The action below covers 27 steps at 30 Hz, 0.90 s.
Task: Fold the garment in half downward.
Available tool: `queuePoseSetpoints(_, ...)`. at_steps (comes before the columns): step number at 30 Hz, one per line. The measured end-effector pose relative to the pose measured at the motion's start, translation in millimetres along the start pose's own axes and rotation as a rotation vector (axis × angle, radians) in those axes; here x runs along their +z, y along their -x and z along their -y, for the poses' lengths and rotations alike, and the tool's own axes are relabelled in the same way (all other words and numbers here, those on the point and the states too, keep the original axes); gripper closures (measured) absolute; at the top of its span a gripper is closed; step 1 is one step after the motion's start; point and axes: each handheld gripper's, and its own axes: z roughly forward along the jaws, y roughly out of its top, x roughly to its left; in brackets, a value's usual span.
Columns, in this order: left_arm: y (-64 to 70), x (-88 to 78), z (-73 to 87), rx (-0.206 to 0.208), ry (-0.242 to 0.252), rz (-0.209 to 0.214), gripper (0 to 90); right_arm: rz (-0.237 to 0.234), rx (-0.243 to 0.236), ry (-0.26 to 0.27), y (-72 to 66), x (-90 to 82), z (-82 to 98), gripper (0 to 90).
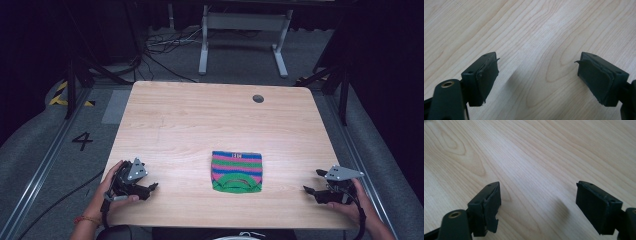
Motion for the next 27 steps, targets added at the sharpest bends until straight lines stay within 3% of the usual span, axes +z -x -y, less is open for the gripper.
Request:
queuePoseSetpoints(7,-7.9,-1.8,14.0,-0.086,0.040,0.042,16.8,-0.002,0.073,0.039,4.7,-6.5,15.8,19.1)
queuePoseSetpoints(11,-11.3,-0.8,21.1,-0.170,0.056,0.067,14.9,-0.004,0.149,0.051,7.2,-8.3,23.4,17.1)
queuePoseSetpoints(14,-11.5,-0.5,21.2,-0.181,0.055,0.068,14.5,-0.009,0.185,0.039,11.9,-9.8,26.7,15.7)
queuePoseSetpoints(27,-9.2,-0.3,20.1,-0.208,0.045,0.041,12.9,0.008,0.196,0.039,13.5,-10.0,27.5,15.3)
